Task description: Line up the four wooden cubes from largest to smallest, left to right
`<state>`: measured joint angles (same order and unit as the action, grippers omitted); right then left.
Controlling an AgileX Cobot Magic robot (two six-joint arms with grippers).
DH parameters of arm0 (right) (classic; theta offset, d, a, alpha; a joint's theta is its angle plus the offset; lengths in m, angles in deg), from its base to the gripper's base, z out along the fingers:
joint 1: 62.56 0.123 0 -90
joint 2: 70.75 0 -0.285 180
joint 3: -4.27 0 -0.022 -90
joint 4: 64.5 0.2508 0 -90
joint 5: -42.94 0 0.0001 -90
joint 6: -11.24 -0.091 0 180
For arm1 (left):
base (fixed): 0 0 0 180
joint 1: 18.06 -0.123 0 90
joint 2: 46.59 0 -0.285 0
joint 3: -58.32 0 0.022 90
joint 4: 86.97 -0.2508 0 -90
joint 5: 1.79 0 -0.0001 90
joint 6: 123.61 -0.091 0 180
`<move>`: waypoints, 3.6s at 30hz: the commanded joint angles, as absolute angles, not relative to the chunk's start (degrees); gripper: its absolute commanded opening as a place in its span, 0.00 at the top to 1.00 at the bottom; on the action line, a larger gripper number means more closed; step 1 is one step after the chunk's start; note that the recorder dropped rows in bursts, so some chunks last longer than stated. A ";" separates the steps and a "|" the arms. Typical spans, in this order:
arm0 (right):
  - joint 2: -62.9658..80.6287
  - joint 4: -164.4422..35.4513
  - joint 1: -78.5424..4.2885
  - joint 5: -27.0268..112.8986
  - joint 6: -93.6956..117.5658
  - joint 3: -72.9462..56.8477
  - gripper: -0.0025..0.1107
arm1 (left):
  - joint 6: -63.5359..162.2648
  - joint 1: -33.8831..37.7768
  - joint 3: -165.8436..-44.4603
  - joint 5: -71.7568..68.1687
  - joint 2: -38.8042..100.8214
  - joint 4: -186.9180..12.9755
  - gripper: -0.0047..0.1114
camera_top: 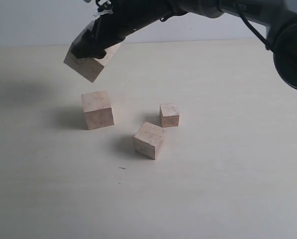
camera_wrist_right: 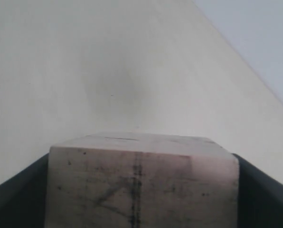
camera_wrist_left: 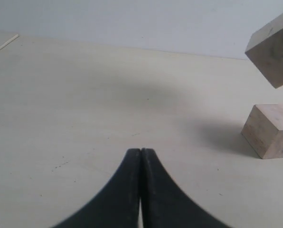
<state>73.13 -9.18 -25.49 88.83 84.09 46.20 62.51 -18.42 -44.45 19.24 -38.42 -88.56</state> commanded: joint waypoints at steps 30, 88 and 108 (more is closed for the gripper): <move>77.01 -38.58 -16.28 94.60 67.32 46.92 0.98 | 62.51 -17.91 -44.46 18.55 -38.80 -88.88 0.96; 77.92 -24.43 -16.55 100.49 80.10 46.80 0.30 | 62.51 -17.91 -44.46 18.55 -38.80 -88.88 0.96; 77.92 -26.04 -16.55 100.36 75.94 46.80 0.13 | 62.51 -17.91 -44.46 18.55 -38.80 -88.88 0.96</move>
<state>78.11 -25.55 -16.51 101.14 77.60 46.59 62.51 -18.42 -44.45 19.24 -38.42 -88.56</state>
